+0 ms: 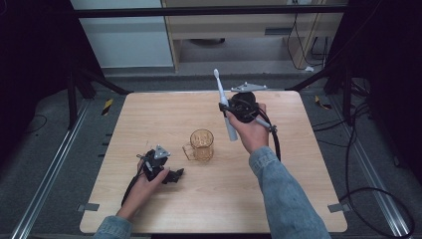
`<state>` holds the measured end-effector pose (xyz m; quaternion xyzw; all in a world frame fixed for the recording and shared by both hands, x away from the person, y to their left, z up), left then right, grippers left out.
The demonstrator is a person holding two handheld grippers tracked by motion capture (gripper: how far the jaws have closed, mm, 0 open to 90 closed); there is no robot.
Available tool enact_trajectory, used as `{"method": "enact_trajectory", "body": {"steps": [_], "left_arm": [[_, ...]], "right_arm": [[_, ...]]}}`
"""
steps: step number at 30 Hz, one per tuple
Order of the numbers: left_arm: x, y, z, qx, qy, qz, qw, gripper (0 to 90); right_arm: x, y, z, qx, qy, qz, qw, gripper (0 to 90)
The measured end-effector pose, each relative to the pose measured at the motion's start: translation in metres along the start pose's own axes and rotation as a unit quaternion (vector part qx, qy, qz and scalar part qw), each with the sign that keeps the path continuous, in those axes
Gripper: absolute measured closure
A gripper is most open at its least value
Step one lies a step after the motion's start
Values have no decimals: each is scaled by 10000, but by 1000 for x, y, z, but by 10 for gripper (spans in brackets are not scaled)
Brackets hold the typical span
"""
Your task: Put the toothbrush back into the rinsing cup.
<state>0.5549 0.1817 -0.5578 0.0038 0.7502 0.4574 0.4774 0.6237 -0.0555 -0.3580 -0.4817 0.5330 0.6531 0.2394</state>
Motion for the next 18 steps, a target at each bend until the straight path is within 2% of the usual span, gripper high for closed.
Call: {"method": "enact_trajectory", "body": {"steps": [5,12,18], "left_arm": [[0,0,0,0,-1,1,10000,0],[0,0,0,0,-1,0,10000,0],[0,0,0,2,0,0,10000,0]], "right_arm": [[-9,-1,6,-28,-21,-123,9999,670],[-27,3,19,-79,-66,-450,9989,670],[-34,2,27,-141,-92,-597,9981,670]]}}
Point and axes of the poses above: each handheld gripper's, and its own axes: y roughly backward along the jaws, x roughly out of its underside, z roughly to its left, the point moved 7 cm from there along -y, roughly forward along the jaws, and after that the axes turned 12 degrees about x, right-handed, at the moved point
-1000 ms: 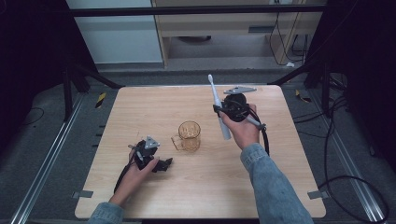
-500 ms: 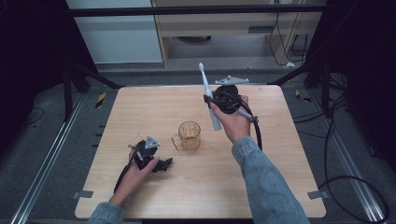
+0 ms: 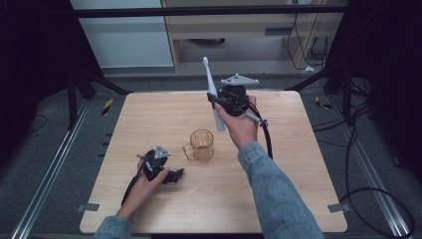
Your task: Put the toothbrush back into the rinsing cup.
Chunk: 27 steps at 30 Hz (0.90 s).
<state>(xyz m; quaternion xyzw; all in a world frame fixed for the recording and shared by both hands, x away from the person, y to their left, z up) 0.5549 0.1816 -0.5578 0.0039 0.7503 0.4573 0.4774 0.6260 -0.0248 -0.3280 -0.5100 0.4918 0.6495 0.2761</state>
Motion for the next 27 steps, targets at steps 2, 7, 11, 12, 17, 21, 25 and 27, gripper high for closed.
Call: {"method": "enact_trajectory", "body": {"steps": [2,7,11,12,17,21,25,27], "left_arm": [[0,0,0,0,1,-1,10000,0],[0,0,0,-7,2,-2,10000,0],[0,0,0,-11,11,-23,10000,0],[0,0,0,-12,11,-23,10000,0],[0,0,0,-10,1,-11,10000,0],[0,0,0,-7,-9,3,10000,0],[0,0,0,-6,-8,3,10000,0],[0,0,0,-7,-10,4,10000,0]], "right_arm": [[-2,0,3,-27,-10,-50,10000,670],[-4,2,16,-149,-9,-180,9997,670],[-4,0,24,-220,36,-157,9996,670],[-4,-1,25,-235,55,-149,9996,670],[-1,-3,31,-317,92,-104,9994,670],[2,-4,37,-380,139,-114,9991,670],[5,-7,41,-414,144,-89,9990,670],[10,-10,44,-446,171,-69,9988,670]]}}
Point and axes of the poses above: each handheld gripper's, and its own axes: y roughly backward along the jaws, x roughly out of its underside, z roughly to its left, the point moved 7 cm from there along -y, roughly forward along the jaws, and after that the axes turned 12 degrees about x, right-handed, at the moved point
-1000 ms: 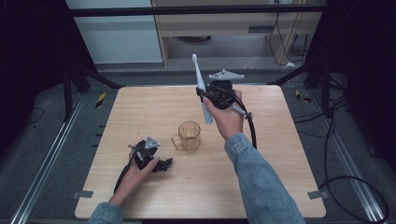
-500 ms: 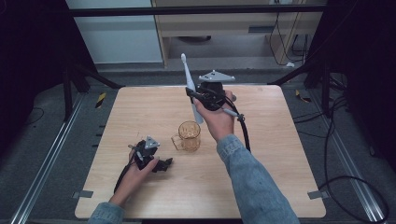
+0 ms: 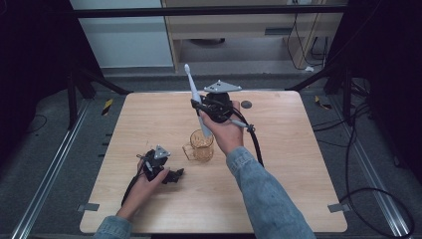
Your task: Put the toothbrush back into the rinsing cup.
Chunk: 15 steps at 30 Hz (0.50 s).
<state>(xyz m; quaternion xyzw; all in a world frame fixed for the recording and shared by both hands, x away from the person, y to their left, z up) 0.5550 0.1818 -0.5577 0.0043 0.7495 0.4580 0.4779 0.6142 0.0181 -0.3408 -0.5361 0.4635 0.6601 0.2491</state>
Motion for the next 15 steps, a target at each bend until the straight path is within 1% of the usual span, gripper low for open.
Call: {"method": "enact_trajectory", "body": {"steps": [5,11,15], "left_arm": [[0,0,0,0,-1,3,10000,0],[0,0,0,-1,3,-4,10000,0],[0,0,0,0,-4,4,10000,0]], "right_arm": [[6,-3,4,-42,3,37,10000,670],[11,-4,3,-49,-22,60,10000,670],[19,-12,5,-69,-11,140,9999,669]]}}
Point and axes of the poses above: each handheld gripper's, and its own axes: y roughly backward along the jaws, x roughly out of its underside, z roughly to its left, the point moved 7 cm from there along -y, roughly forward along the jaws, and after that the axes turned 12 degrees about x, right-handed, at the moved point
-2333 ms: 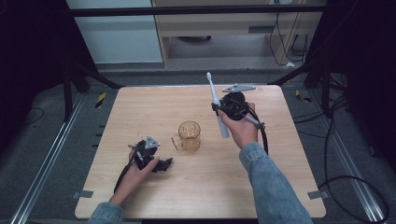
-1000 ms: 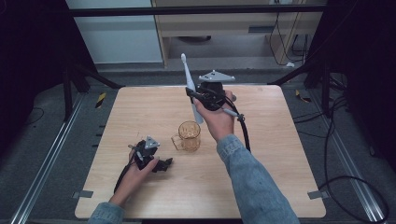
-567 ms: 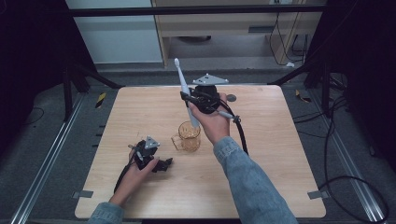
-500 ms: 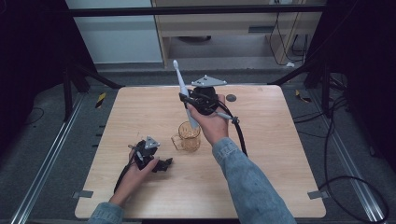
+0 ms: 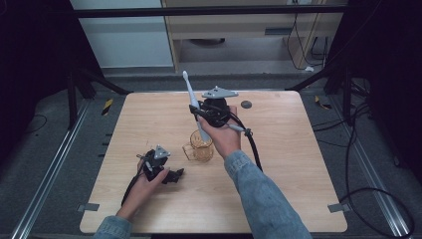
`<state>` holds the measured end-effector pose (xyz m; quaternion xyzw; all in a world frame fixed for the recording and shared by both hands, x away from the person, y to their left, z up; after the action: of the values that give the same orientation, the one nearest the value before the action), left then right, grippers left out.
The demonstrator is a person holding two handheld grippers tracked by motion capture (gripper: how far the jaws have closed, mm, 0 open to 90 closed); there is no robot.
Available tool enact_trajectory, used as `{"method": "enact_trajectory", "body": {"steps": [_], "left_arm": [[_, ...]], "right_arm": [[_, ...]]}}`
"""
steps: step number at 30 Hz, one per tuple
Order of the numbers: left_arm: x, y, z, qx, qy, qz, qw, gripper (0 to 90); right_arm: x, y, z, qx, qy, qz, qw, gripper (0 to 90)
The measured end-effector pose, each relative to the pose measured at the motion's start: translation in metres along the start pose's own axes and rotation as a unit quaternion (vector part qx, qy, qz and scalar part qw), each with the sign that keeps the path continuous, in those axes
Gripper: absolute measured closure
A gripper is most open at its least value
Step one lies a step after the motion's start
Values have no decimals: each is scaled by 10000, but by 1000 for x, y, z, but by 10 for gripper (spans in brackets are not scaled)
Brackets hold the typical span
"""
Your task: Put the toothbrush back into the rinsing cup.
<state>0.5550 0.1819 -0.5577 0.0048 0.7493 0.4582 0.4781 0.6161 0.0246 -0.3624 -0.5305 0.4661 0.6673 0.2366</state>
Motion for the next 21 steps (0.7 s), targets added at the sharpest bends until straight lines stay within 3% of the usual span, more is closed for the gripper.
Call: {"method": "enact_trajectory", "body": {"steps": [8,21], "left_arm": [[0,0,0,7,8,2,10000,0],[0,0,-1,13,28,1,10000,0]], "right_arm": [[12,-14,3,-28,32,144,9999,669],[30,-22,1,-16,98,317,9994,669]]}}
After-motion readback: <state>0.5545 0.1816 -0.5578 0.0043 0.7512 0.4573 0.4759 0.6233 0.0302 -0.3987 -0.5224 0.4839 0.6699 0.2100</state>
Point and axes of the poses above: each handheld gripper's, and its own axes: y roughly backward along the jaws, x roughly out of its underside, z roughly to its left, the point moved 7 cm from there along -y, roughly forward along the jaws, and after that the axes turned 12 degrees about x, right-handed, at the moved point
